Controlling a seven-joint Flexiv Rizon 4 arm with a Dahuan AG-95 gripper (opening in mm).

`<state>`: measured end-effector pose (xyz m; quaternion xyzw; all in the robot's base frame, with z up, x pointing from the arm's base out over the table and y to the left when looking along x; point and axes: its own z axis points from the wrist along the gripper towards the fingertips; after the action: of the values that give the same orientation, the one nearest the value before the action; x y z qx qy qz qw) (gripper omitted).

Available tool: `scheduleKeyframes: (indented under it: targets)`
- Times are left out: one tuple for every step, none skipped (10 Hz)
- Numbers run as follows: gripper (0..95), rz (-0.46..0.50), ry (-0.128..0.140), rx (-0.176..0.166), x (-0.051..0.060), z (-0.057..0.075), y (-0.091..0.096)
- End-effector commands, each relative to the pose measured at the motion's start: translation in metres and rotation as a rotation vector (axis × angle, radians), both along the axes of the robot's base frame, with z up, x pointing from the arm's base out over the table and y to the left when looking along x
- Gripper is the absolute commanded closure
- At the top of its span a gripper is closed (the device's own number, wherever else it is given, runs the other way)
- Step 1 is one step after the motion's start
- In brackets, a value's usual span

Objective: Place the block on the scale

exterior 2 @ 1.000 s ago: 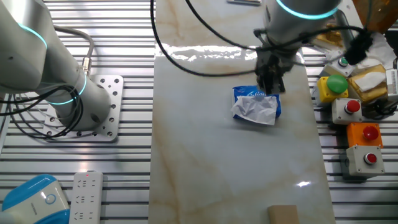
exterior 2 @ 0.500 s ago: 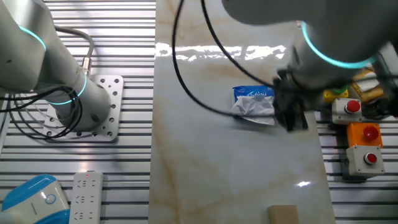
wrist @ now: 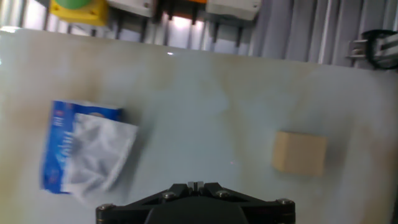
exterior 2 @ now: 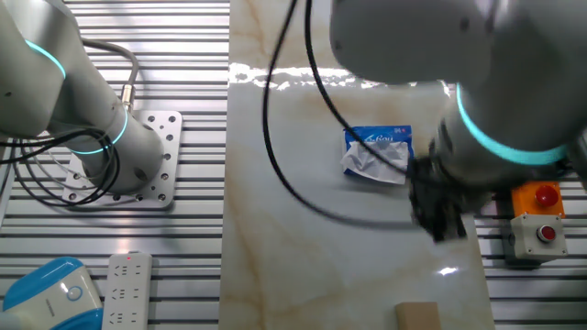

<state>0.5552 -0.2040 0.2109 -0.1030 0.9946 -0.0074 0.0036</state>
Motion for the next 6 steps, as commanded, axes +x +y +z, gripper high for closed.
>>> scheduleKeyframes:
  targets:
    - [95.0,0.01,0.001,-0.01,0.0095,0.0068,-0.0085]
    - [95.0,0.017,-0.002,-0.009,0.0106,0.0105,-0.0147]
    - [95.0,0.017,-0.007,-0.009,0.0103,0.0111,-0.0158]
    - [95.0,0.011,-0.011,-0.006,0.0102,0.0112,-0.016]
    - [95.0,0.006,-0.021,-0.005,0.0101,0.0113,-0.0162]
    - [95.0,0.007,-0.022,-0.007,0.0099,0.0112,-0.0162]
